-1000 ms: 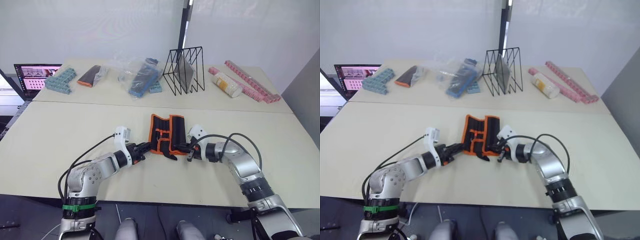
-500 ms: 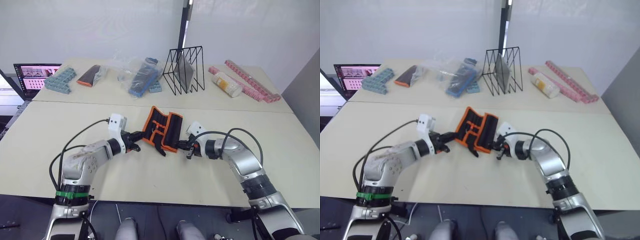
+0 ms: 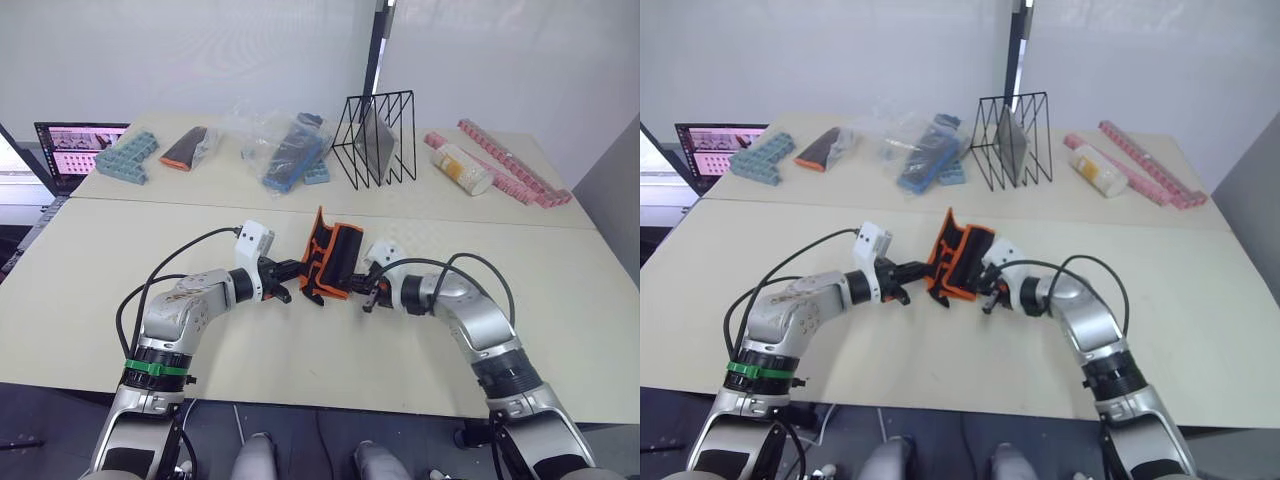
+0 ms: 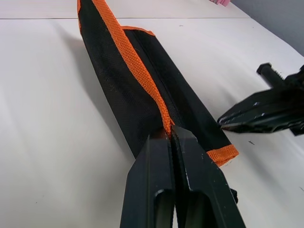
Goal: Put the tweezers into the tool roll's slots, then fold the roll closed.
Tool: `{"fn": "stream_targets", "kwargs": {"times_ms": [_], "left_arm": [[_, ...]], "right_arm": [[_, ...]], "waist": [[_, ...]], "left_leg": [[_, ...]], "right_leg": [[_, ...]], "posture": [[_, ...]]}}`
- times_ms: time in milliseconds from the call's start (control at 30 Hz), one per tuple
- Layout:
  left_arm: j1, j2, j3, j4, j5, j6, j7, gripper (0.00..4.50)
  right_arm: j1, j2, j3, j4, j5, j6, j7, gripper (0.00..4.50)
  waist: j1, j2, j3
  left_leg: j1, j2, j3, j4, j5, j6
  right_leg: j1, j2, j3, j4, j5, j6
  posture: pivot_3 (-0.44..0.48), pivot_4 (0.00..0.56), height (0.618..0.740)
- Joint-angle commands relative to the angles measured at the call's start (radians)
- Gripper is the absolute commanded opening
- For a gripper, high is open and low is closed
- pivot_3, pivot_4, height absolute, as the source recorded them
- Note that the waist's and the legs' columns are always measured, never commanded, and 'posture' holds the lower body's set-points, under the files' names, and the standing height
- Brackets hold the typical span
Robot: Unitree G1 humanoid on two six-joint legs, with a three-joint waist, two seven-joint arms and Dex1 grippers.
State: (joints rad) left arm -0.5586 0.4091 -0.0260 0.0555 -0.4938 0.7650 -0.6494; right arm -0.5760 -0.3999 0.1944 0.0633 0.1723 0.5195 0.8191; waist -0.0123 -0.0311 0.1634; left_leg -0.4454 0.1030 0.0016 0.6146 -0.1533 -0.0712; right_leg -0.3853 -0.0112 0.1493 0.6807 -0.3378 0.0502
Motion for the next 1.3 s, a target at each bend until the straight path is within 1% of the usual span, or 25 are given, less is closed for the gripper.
{"fn": "stream_targets", "kwargs": {"times_ms": [33, 267, 400, 633, 800, 967, 1100, 1300], "left_arm": [[-0.03, 0.001, -0.006, -0.024, 0.008, -0.01, -0.019, 0.01], [-0.023, -0.01, -0.022, -0.074, -0.022, 0.005, -0.079, 0.01], [-0.025, -0.023, -0.039, -0.085, -0.016, 0.006, -0.09, 0.01], [-0.068, -0.038, -0.072, -0.057, 0.011, -0.016, -0.106, 0.01], [-0.102, -0.066, -0.145, 0.023, 0.066, -0.074, -0.153, 0.01], [-0.131, -0.073, -0.248, 0.167, 0.173, -0.136, -0.208, 0.01], [-0.126, -0.097, -0.247, 0.242, 0.198, -0.181, -0.232, 0.01], [-0.127, -0.118, -0.235, 0.343, 0.244, -0.228, -0.223, 0.01]], "right_arm": [[0.004, 0.022, 0.007, 0.015, -0.006, -0.032, -0.015, 0.0], [0.013, 0.079, 0.046, 0.143, -0.05, -0.11, -0.032, 0.0], [0.018, 0.082, 0.053, 0.164, -0.062, -0.12, -0.033, 0.0], [0.032, 0.072, 0.062, 0.169, -0.075, -0.118, -0.03, 0.0], [0.038, 0.077, 0.061, 0.159, -0.075, -0.111, -0.036, 0.0], [0.044, 0.079, 0.061, 0.155, -0.075, -0.109, -0.04, 0.0], [0.048, 0.07, 0.05, 0.142, -0.075, -0.107, -0.048, 0.0], [0.059, 0.06, 0.032, 0.098, -0.063, -0.092, -0.062, 0.0]], "waist": [[0.0, 0.0, 0.0], [-0.001, 0.0, 0.0], [-0.002, 0.0, 0.0], [-0.001, 0.0, 0.0], [-0.001, 0.0, 0.0], [-0.001, 0.001, -0.001], [0.001, 0.004, -0.002], [0.005, 0.004, -0.003]], "left_leg": [[0.0, 0.0, 0.0, 0.0, 0.0, 0.0], [0.0, 0.0, 0.0, 0.0, 0.0, 0.0], [0.0, 0.0, 0.0, 0.0, 0.0, 0.0], [0.001, 0.0, 0.0, 0.0, 0.0, 0.0], [0.001, 0.0, 0.0, 0.0, 0.0, 0.0], [0.001, 0.0, 0.0, 0.001, 0.0, 0.0], [0.003, 0.0, 0.0, 0.001, 0.0, 0.0], [0.005, -0.001, -0.001, 0.001, 0.0, 0.0]], "right_leg": [[0.0, 0.0, 0.0, 0.0, 0.0, 0.0], [0.0, 0.0, 0.0, 0.0, 0.0, 0.0], [0.0, 0.0, 0.0, 0.001, 0.0, 0.0], [0.0, 0.0, 0.0, 0.001, 0.0, 0.0], [0.001, 0.0, 0.0, 0.001, 0.0, 0.0], [0.001, 0.0, 0.0, 0.001, 0.0, 0.0], [0.004, 0.0, 0.0, 0.001, 0.0, 0.0], [0.009, 0.0, -0.001, -0.001, 0.0, 0.0]], "posture": [[0.0, 0.15, 0.726], [0.0, 0.15, 0.726], [0.0, 0.15, 0.726], [0.0, 0.15, 0.726], [0.0, 0.15, 0.726], [0.0, 0.15, 0.726], [0.0, 0.15, 0.726], [0.0, 0.15, 0.726]]}}
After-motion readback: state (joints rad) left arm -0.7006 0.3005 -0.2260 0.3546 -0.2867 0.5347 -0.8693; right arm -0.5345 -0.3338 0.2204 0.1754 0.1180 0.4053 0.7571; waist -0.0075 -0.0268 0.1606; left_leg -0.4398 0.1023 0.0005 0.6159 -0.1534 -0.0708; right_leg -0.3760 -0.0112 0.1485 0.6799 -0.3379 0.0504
